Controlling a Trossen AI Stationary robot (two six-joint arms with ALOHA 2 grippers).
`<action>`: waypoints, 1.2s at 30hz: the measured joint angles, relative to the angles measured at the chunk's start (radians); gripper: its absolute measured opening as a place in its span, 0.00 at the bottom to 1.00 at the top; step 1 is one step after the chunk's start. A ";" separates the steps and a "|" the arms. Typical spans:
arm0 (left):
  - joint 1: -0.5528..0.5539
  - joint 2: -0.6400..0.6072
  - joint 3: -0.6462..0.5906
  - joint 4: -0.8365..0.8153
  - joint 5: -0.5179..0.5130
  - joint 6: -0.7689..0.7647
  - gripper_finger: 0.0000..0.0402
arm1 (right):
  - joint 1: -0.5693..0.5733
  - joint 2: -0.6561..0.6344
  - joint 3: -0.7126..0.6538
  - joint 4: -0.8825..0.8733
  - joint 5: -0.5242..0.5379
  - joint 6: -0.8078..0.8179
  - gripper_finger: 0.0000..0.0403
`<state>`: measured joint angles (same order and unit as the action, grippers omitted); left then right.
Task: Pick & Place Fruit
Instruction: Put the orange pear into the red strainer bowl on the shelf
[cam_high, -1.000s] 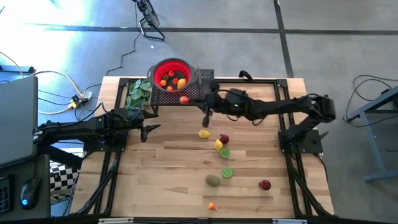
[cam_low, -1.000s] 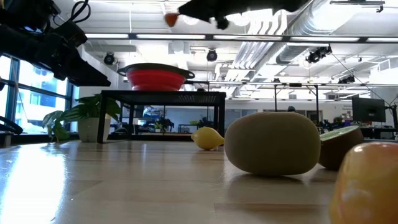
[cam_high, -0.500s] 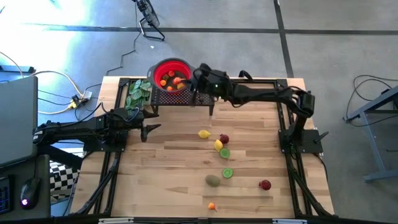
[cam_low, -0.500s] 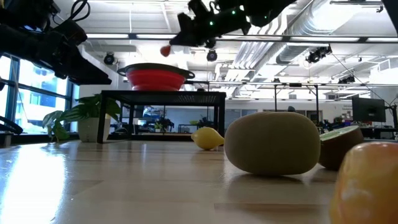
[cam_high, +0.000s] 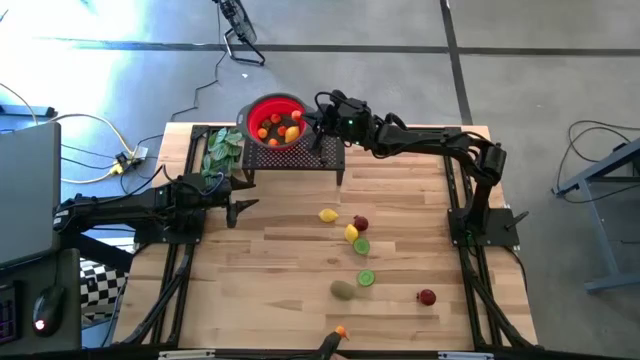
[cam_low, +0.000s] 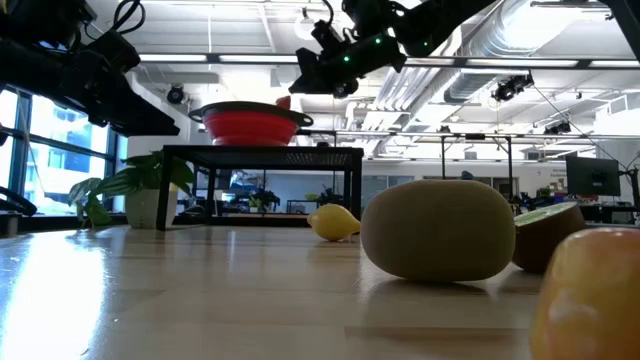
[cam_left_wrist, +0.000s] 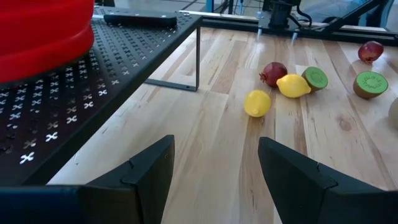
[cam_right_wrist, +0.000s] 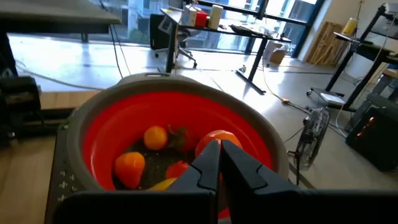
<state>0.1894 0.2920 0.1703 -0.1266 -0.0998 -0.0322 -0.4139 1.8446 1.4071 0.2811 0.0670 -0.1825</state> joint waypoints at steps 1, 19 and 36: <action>0.000 0.000 0.000 0.003 0.000 0.000 0.57 | -0.002 0.009 0.000 0.009 -0.012 0.008 0.01; 0.000 0.000 0.000 0.007 -0.043 0.000 0.57 | 0.002 0.026 0.132 -0.193 -0.019 0.002 0.01; 0.000 0.000 0.000 0.006 -0.047 0.000 0.57 | -0.001 0.091 0.139 -0.252 -0.018 -0.031 0.01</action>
<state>0.1894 0.2920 0.1706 -0.1211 -0.1466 -0.0319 -0.4149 1.9358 1.5463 0.0288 0.0494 -0.2136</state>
